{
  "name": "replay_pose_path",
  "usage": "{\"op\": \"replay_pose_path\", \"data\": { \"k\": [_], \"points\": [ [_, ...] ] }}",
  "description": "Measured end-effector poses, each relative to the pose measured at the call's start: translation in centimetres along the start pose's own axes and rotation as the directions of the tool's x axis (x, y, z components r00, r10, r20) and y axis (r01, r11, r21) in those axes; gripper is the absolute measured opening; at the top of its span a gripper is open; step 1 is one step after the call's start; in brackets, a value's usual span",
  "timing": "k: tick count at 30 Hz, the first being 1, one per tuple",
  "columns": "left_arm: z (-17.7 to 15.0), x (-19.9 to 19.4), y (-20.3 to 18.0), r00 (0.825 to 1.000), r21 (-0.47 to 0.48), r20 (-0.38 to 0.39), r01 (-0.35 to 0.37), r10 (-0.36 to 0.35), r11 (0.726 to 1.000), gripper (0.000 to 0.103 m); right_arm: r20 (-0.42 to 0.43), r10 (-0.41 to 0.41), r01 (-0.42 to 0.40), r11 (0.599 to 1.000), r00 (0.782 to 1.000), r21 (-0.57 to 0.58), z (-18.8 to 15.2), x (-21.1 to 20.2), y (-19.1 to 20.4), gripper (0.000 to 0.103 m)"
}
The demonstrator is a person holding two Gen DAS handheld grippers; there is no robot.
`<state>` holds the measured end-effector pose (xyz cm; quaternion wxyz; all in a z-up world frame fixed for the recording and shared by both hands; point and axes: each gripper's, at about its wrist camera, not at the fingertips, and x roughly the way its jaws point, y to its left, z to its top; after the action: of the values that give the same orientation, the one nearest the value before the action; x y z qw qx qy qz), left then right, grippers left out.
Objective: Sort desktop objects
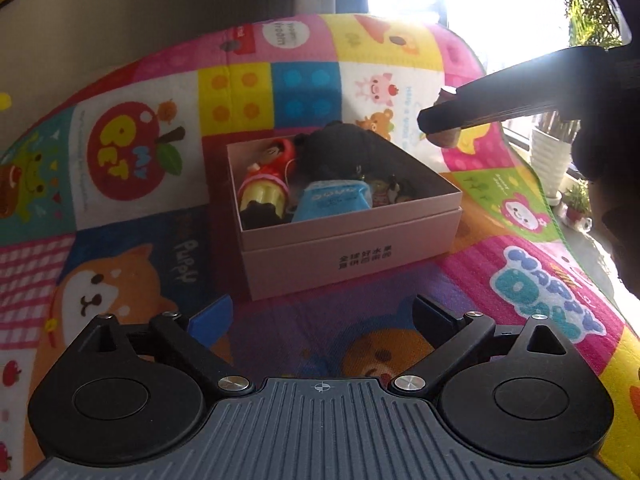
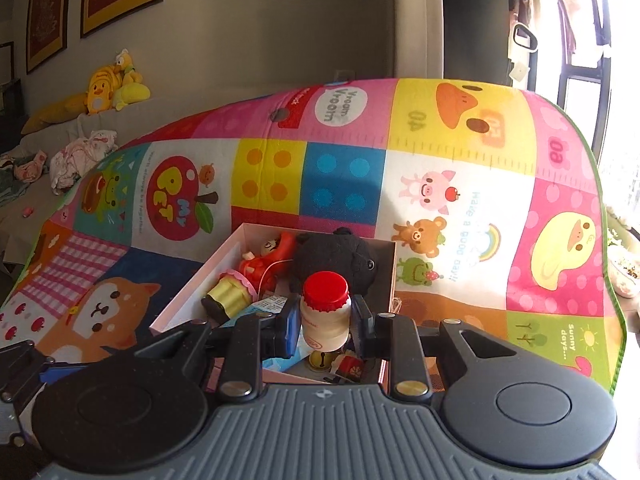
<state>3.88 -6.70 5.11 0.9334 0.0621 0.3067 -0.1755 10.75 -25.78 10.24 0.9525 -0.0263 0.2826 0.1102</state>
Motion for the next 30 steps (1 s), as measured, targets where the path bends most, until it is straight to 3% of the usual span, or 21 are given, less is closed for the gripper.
{"op": "replay_pose_path", "data": {
  "k": [4,8,10,14,16,18,21,26,30],
  "points": [
    [-0.6,-0.2,0.6,1.0,-0.003,-0.014,0.004,-0.004,1.0,0.1,-0.12,-0.015,0.022,0.998,0.993,0.065,-0.1,4.9,-0.3,0.025],
    [-1.3,-0.1,1.5,0.999,-0.034,-0.025,0.022,-0.023,0.999,0.1,-0.23,0.039,-0.012,0.993,0.972,0.121,-0.9,7.1,-0.6,0.025],
    [-1.6,-0.1,2.0,0.999,-0.043,-0.023,0.029,-0.03,0.999,0.101,-0.226,0.043,-0.014,0.992,0.973,0.128,-1.1,6.4,-0.7,0.028],
    [-2.6,-0.4,3.1,0.999,-0.079,-0.02,0.032,-0.034,0.996,0.102,-0.138,0.035,-0.014,0.988,0.99,0.152,-1.0,2.1,-1.4,0.044],
    [-3.2,-0.9,3.8,0.999,-0.109,-0.016,0.036,-0.038,0.993,0.103,-0.099,0.04,-0.025,0.988,0.994,0.151,-1.7,-0.8,-1.4,0.057],
    [-3.9,-1.3,4.5,0.999,-0.137,-0.024,0.037,-0.041,0.99,0.103,-0.08,0.054,-0.043,0.989,0.995,0.139,-3.1,-3.2,-0.9,0.083],
    [-5.1,-2.2,4.8,0.999,-0.133,-0.051,-0.002,-0.005,0.991,0.103,-0.083,0.075,-0.065,0.99,0.994,0.123,-6.5,-5.9,0.6,0.103],
    [-7.2,-3.2,4.6,0.998,-0.1,-0.025,-0.061,0.059,0.993,0.103,-0.109,0.041,-0.039,0.999,0.993,0.026,-12.2,-6.8,4.8,0.103],
    [-7.2,-2.4,4.4,0.993,-0.103,-0.017,-0.119,0.117,0.988,0.103,-0.135,0.013,-0.014,1.0,0.991,-0.006,-13.3,-5.0,6.8,0.103]
  ]
}}
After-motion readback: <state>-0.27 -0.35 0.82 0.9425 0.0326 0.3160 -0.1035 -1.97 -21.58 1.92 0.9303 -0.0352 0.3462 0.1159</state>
